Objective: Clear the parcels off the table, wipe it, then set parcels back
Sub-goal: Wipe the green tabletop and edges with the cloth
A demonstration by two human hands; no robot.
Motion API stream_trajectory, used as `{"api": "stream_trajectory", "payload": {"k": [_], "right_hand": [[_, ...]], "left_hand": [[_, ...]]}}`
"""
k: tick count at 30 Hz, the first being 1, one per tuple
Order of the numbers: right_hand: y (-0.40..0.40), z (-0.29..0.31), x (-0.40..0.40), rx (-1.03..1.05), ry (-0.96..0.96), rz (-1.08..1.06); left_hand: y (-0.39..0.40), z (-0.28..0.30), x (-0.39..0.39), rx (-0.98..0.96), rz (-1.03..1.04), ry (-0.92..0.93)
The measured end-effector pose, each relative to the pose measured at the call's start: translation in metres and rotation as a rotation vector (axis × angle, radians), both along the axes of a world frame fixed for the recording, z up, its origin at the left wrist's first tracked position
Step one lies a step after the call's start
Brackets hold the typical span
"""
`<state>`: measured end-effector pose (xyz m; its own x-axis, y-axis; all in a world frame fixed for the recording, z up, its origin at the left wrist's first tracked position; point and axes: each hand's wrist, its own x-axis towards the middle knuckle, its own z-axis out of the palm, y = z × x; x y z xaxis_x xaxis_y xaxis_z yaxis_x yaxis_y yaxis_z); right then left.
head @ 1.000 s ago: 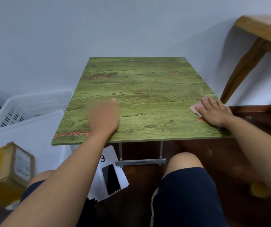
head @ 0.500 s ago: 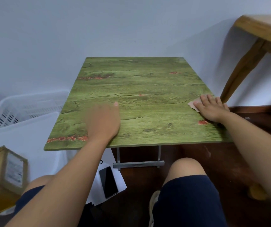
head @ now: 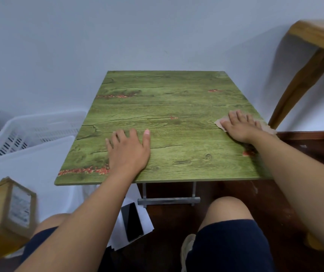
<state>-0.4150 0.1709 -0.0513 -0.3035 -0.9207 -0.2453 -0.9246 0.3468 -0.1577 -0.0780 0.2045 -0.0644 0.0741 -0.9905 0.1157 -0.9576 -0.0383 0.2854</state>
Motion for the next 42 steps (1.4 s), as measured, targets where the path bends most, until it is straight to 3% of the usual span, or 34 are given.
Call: {"api": "stream_trajectory", "payload": {"k": [21, 36, 42], "right_hand": [[-0.025, 0.002, 0.139, -0.024, -0.004, 0.336], [-0.030, 0.004, 0.227, -0.021, 0.001, 0.557], [-0.027, 0.002, 0.248, -0.017, 0.015, 0.626]], "left_hand": [[0.003, 0.002, -0.002, 0.021, -0.012, -0.006], [0.006, 0.006, -0.002, -0.130, 0.024, 0.214], [0.004, 0.009, 0.000, -0.231, 0.107, 0.415]]}}
